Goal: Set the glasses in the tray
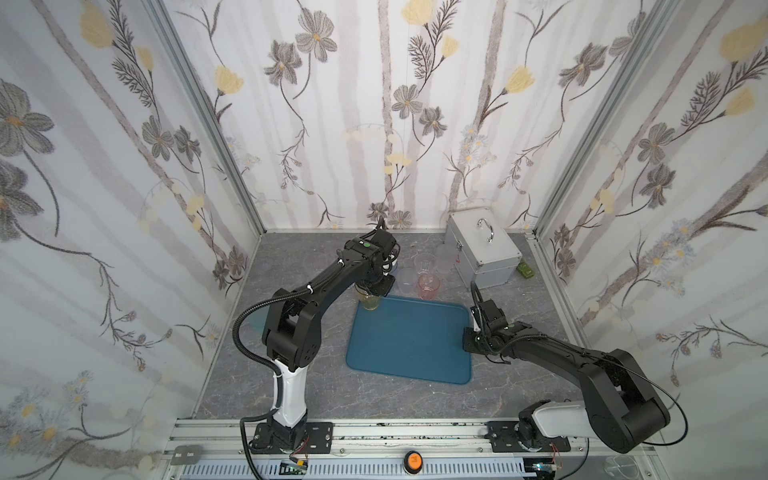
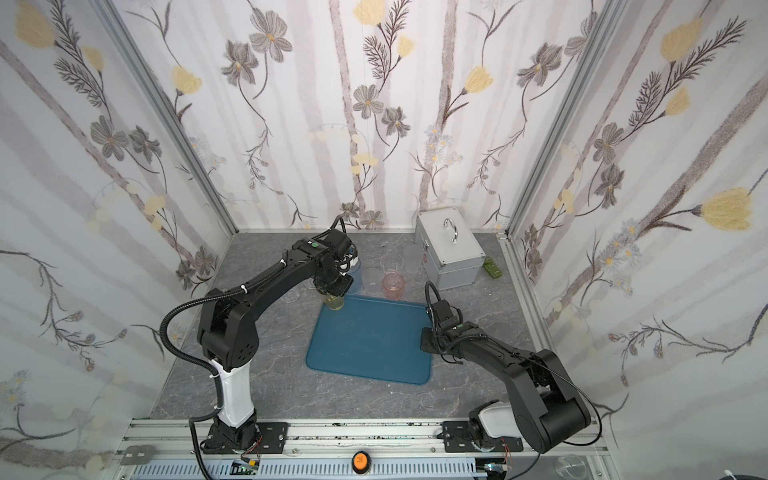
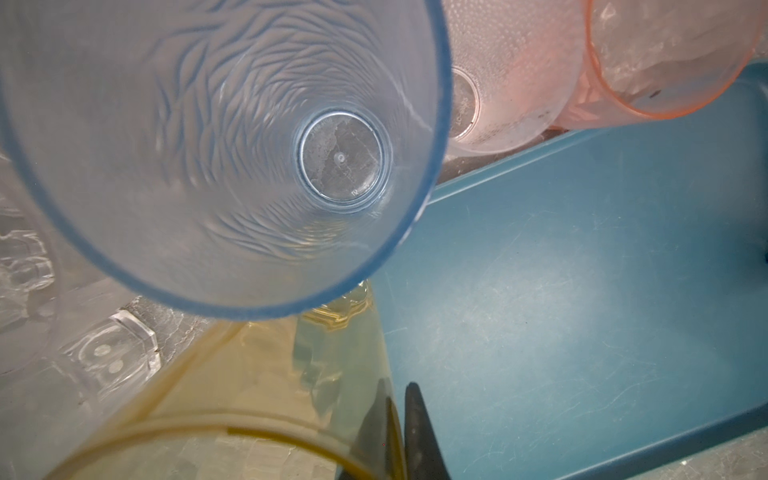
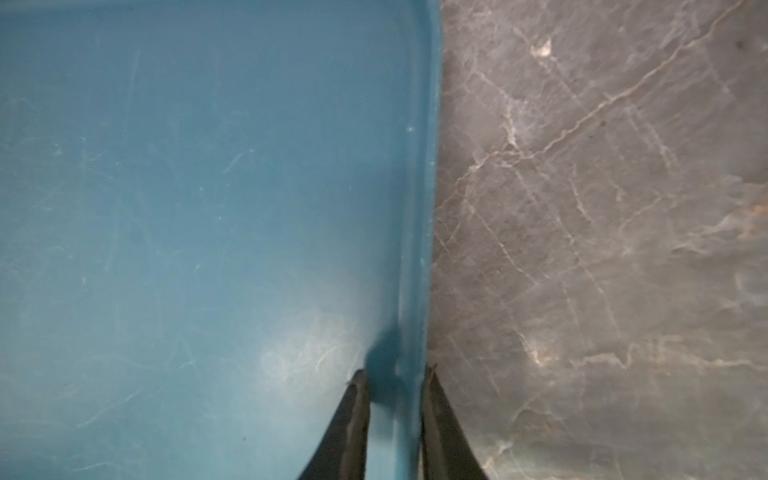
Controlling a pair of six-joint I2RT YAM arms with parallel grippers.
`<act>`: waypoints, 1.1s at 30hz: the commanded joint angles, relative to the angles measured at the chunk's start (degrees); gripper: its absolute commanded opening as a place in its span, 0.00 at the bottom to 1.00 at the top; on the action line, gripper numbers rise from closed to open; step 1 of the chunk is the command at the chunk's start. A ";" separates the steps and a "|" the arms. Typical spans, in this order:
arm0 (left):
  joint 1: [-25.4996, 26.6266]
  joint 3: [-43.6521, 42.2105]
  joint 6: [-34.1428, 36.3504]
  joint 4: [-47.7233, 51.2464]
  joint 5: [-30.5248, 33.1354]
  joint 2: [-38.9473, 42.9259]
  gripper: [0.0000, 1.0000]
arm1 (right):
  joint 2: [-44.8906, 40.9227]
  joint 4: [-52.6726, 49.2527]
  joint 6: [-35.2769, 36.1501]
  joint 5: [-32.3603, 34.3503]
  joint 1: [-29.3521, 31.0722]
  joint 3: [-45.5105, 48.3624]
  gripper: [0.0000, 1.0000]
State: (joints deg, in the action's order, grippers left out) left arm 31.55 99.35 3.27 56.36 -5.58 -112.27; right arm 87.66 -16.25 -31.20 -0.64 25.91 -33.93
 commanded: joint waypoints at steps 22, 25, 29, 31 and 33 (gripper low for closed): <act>0.89 -7.27 -0.60 1.03 -1.95 4.81 0.02 | 11.95 -19.95 11.22 13.15 4.55 -18.20 0.15; 0.58 -7.77 -0.15 1.12 -0.84 4.76 0.03 | 14.82 -22.63 12.47 15.21 4.84 -20.91 0.16; 0.69 -7.59 -0.53 1.21 -1.80 4.63 0.05 | 17.84 -23.55 13.64 19.46 6.04 -23.54 0.16; 0.79 -7.55 -0.78 1.21 -1.74 4.68 0.06 | 19.54 -24.11 14.21 22.46 6.72 -25.13 0.16; 0.93 -7.42 -1.00 1.25 -1.67 4.60 0.07 | 20.59 -23.78 14.67 23.03 6.72 -25.73 0.16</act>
State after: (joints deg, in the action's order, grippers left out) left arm 32.32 92.01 2.74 56.82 -7.11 -107.09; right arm 106.91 -39.40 -18.11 17.74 32.53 -58.48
